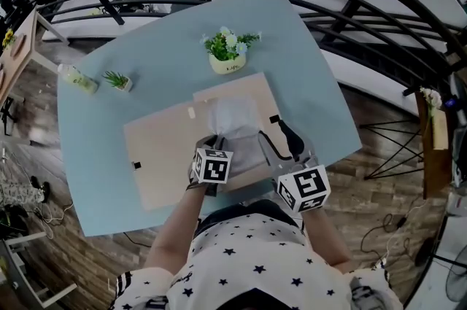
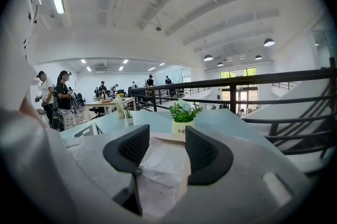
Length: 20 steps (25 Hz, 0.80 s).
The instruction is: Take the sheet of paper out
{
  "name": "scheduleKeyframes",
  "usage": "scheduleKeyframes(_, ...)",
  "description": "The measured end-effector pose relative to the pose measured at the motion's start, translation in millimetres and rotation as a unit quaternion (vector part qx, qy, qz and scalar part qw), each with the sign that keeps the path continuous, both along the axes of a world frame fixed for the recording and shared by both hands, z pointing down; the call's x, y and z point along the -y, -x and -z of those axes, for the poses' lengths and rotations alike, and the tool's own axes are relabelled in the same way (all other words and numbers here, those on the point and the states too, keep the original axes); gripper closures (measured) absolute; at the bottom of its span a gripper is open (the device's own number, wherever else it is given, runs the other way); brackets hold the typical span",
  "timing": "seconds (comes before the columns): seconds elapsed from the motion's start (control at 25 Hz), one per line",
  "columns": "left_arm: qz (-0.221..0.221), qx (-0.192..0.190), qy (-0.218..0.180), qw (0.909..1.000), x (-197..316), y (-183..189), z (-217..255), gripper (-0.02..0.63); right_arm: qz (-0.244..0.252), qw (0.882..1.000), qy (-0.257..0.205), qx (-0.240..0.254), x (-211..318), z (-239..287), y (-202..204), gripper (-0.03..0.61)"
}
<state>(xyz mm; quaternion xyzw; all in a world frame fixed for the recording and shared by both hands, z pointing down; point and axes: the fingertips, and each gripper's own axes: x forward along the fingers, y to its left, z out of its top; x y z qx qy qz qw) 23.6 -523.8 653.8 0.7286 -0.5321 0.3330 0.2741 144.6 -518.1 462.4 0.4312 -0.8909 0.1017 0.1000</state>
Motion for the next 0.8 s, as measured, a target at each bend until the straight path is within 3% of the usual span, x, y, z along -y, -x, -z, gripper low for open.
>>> scheduleKeyframes(0.36, 0.001, 0.016, -0.010, 0.9998, 0, 4, 2, 0.600, -0.006, 1.000, 0.002, 0.002, -12, 2, 4, 0.379)
scheduleKeyframes(0.8, 0.009, 0.009, -0.036, 0.9993, -19, 21, 21, 0.611, -0.021, 1.000, 0.008, 0.004, -45, 3, 7, 0.379)
